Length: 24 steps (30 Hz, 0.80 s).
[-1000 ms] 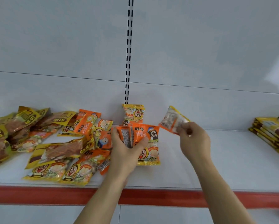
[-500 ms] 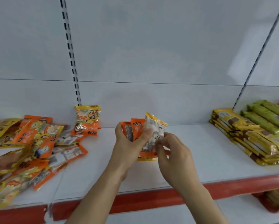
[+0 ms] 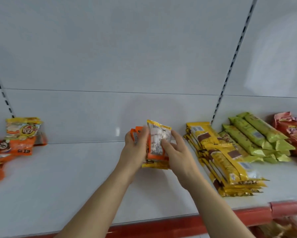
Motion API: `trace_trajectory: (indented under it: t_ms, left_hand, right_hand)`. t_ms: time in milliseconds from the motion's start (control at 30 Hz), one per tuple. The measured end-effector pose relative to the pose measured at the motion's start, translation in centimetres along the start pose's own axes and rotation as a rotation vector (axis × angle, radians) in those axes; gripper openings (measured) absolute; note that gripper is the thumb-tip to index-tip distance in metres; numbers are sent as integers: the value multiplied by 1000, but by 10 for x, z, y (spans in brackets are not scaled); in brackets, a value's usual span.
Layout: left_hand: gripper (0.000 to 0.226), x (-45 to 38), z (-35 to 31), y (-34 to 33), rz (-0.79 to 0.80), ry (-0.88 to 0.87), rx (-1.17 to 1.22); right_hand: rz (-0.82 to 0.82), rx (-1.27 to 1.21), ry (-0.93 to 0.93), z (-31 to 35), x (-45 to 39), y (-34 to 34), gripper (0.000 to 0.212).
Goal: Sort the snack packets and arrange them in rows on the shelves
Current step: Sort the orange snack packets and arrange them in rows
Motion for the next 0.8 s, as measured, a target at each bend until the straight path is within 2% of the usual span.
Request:
trace_trajectory:
  t_ms: [67, 133, 200, 267, 333, 433, 533, 633, 733, 800]
  left_hand:
    - [87, -20, -1, 2, -40, 55, 12]
    - [72, -32, -6, 2, -70, 48, -47]
    - [47, -37, -11, -2, -75, -36, -220]
    - [37, -47, -4, -6, -63, -87, -466]
    - [38, -52, 3, -9, -81, -126, -690]
    - [55, -59, 12, -6, -144, -165, -849]
    - [69, -64, 23, -6, -18, -252, -989]
    - [74, -62, 30, -7, 77, -222, -1020]
    - [74, -56, 29, -15, 138, -188, -1155]
    - [75, -56, 28, -19, 146, -155, -1190]
  right_hand:
    - [-74, 112, 7, 1, -20, 2, 55]
    - [-120, 255, 52, 3, -37, 3, 55]
    - [-137, 443, 97, 2, -50, 3, 53]
    - [-160, 575, 147, 0, -55, 4, 48]
    - [-105, 598, 163, -4, -56, 4, 45]
    - [-4, 836, 189, -16, -56, -2, 68]
    - [-84, 1108, 149, -25, -59, -1, 57]
    - [-95, 1207, 129, -30, -69, 6, 53]
    - [-27, 1297, 109, -39, -80, 17, 81]
    - [-11, 1319, 87, -42, -80, 20, 87]
Point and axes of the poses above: each hand's wrist, its own x-axis away from the middle knuckle, its own y-axis out of the back of the hand, z = x × y, the point moved 1 cm from there along -x, towards the middle knuckle, and after that the axes turned 5 degrees about -y, right-handed, at the moved point
